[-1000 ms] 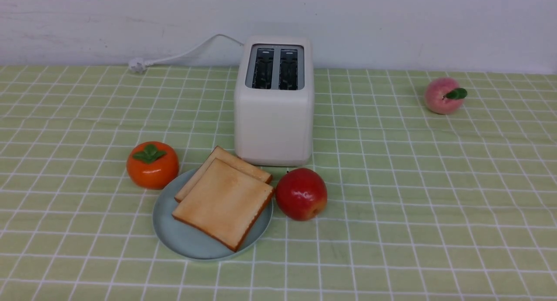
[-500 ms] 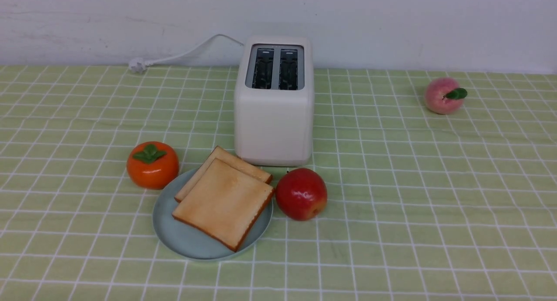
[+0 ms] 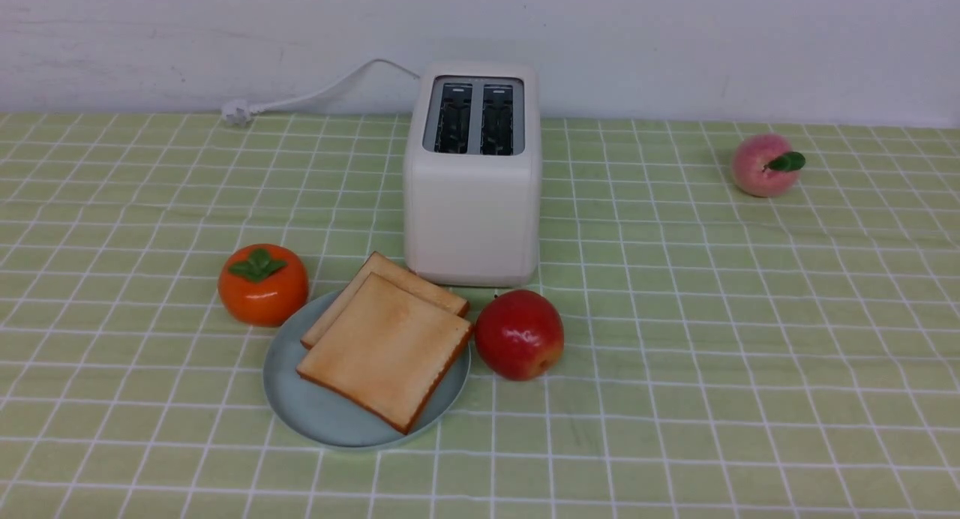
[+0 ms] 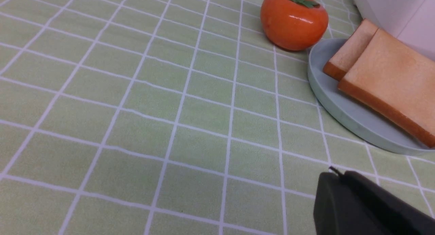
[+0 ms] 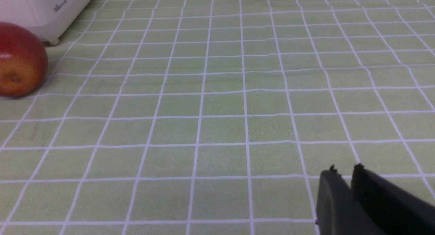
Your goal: Take toasted bread from bread machine on green coffee tablecloth place on plate.
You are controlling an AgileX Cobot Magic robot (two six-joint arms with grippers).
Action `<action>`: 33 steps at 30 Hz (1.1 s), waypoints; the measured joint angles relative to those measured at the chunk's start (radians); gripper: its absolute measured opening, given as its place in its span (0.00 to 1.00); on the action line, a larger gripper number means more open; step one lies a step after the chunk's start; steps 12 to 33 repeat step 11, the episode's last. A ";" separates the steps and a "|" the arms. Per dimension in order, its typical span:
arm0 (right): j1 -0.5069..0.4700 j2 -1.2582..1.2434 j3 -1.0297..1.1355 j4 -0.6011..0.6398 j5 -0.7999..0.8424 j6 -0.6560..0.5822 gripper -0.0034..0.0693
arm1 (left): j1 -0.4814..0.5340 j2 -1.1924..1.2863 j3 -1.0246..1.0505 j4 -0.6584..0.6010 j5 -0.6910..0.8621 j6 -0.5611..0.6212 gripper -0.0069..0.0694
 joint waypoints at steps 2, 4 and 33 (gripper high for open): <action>0.000 0.000 0.000 0.000 0.000 0.000 0.16 | 0.000 0.000 0.000 0.000 0.000 0.000 0.08; 0.000 0.000 0.000 0.000 0.000 0.000 0.17 | 0.000 0.000 0.000 0.000 0.000 0.000 0.08; 0.000 0.000 0.000 0.000 0.000 0.000 0.17 | 0.000 0.000 0.000 0.000 0.000 0.000 0.09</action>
